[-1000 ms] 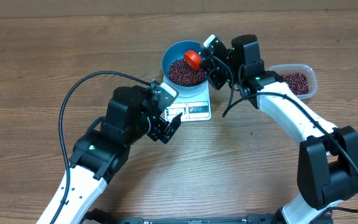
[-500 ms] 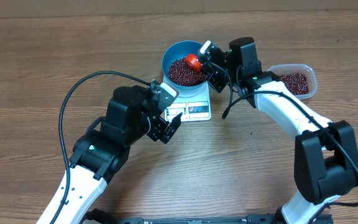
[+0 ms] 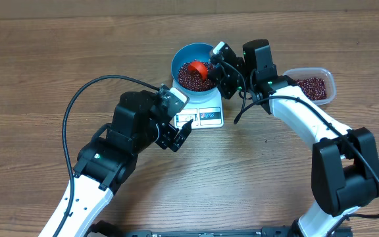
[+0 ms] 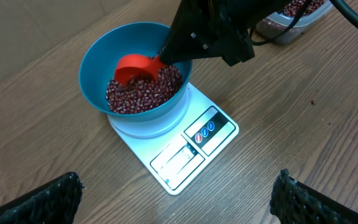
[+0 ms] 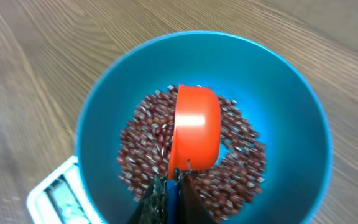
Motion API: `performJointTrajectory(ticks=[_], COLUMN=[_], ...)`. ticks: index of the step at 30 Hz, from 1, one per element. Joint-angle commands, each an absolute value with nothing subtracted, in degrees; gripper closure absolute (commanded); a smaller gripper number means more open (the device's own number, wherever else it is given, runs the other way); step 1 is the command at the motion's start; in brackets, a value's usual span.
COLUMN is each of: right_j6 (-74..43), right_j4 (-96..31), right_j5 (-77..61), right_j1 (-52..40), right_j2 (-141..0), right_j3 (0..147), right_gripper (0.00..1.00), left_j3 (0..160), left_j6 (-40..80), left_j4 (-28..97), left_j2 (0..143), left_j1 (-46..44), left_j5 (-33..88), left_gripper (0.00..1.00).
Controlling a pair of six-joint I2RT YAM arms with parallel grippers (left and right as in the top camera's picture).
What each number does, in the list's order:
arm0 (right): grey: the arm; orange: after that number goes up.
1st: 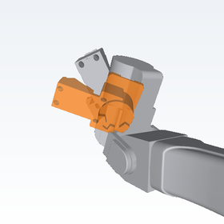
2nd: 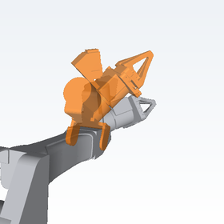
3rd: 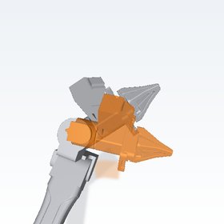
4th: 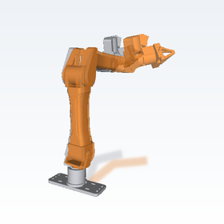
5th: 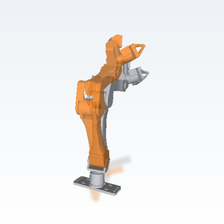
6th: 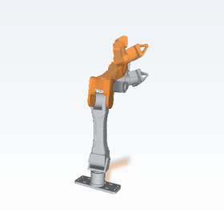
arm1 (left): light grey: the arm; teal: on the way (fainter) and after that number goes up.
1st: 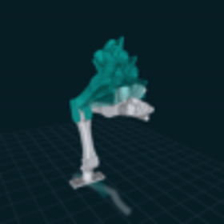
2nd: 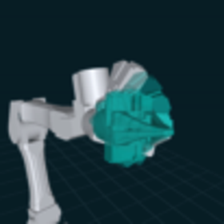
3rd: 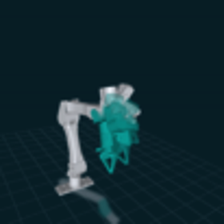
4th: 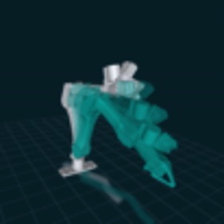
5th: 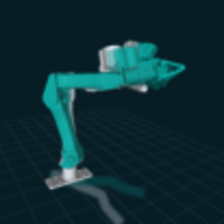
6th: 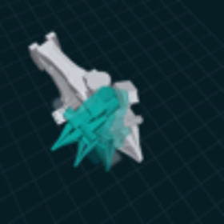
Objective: Scoop item into bowl and weigh 150g on scale
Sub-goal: 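Tilt the scoop over the blue bowl and pour out the beans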
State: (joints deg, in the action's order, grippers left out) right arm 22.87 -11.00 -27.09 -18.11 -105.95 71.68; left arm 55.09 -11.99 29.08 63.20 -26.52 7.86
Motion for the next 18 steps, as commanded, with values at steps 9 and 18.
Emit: performJointTrajectory(ticks=[9,18], right_j6=[8.9,4.8], right_j4=[-9.5,-9.1], right_j5=[-34.2,-36.1], right_j1=[-18.3,-17.8], right_j2=[-106.4,-106.4], right_j3=[72.5,72.5], right_gripper=[0.96,0.96], left_j3=[55.0,55.0], left_j6=[-11.1,-11.1], left_j4=[28.9,28.9], left_j2=[63.0,63.0], left_j1=[-26.3,-26.3], left_j5=[7.4,7.4], left_gripper=[0.00,0.00])
